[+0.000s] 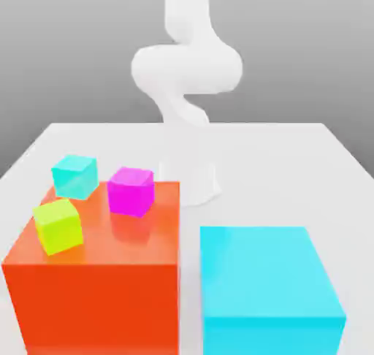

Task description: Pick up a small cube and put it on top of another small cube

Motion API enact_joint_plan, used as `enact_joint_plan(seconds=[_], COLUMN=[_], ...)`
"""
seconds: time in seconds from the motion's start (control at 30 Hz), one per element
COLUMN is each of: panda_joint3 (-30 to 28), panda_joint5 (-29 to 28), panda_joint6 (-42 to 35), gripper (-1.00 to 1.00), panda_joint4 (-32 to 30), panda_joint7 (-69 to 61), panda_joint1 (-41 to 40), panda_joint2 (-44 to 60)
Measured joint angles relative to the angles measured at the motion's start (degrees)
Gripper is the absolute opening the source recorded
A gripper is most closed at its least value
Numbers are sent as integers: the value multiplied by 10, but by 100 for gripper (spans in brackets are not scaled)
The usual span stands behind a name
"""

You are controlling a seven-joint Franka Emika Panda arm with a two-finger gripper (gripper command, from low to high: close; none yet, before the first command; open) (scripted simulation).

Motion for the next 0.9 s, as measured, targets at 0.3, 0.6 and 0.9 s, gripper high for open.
enact_joint_plan(seconds=[0.3, 0.6, 0.9], panda_joint3=[44, 92, 123], panda_joint5=[-20, -51, -94], panda_joint6=[40, 78, 116], gripper=[0, 0, 0], panda_joint4=[28, 56, 84], panda_joint7=[-65, -120, -168], panda_joint1=[50, 101, 159], panda_joint2=[190, 377, 566])
